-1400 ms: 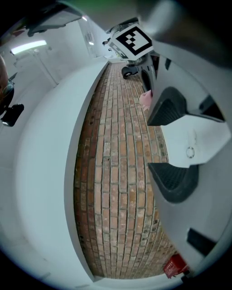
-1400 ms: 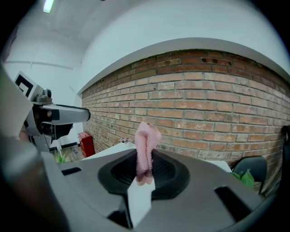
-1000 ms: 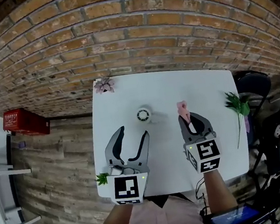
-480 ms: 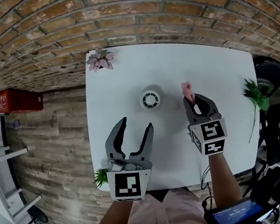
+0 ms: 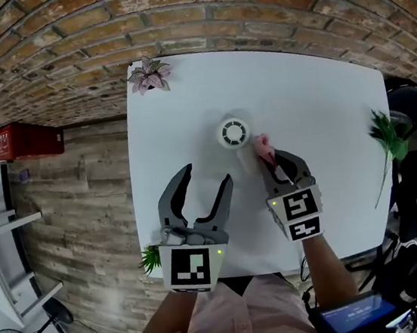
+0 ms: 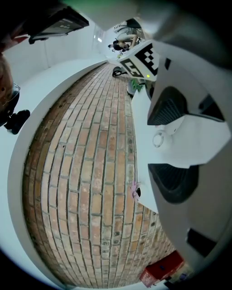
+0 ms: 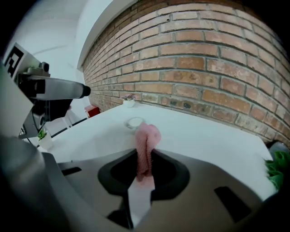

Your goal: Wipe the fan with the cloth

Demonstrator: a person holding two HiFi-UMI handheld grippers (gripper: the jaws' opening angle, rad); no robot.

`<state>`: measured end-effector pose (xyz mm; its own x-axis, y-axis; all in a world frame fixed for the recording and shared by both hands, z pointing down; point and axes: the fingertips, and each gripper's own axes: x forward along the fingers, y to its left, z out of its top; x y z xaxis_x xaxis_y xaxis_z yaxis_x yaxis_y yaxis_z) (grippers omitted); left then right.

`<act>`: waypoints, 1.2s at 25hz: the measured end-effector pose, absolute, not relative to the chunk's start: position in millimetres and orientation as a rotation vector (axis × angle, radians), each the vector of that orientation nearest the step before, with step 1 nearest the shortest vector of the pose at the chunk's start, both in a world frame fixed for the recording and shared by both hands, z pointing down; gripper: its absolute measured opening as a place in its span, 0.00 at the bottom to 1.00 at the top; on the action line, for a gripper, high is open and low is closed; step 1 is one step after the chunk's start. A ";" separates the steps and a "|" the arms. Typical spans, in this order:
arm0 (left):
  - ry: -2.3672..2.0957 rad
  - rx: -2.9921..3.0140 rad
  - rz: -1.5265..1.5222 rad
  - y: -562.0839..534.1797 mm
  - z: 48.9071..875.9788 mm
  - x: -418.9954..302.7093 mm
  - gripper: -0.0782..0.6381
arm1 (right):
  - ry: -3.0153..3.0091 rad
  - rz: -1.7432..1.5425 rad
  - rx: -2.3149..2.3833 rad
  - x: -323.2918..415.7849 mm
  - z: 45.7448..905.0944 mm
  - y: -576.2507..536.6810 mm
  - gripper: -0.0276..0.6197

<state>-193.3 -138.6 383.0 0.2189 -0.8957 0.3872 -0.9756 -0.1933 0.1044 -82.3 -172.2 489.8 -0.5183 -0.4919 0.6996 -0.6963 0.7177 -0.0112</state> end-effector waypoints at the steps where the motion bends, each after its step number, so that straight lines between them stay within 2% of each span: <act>1: -1.741 2.179 0.348 -138.0 381.9 -191.4 0.49 | -2.237 0.394 0.876 -88.4 490.2 -162.4 0.14; 8: -1.665 2.245 0.421 -139.2 381.4 -172.2 0.50 | -2.317 0.441 0.764 -118.2 485.4 -122.0 0.14; 15: -1.559 2.258 0.553 -151.5 400.0 -142.2 0.53 | -2.299 0.449 0.903 -68.9 461.3 -129.9 0.15; 27: -1.424 2.030 0.904 -164.6 503.0 -137.2 0.54 | -2.265 0.470 1.021 -26.2 453.0 -134.7 0.15; 28: -1.415 2.018 0.923 -164.3 507.8 -139.6 0.51 | -2.263 0.474 1.023 -25.0 454.1 -134.7 0.15; 30: -1.392 2.004 0.954 -164.0 514.4 -142.9 0.39 | -2.261 0.478 1.026 -23.2 455.4 -135.4 0.15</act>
<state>-142.9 -164.0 514.4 0.2256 -0.5774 0.7847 -0.9401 -0.3402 0.0199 -23.2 -135.4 455.4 -0.5187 -0.5507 0.6539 -0.7683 0.6358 -0.0740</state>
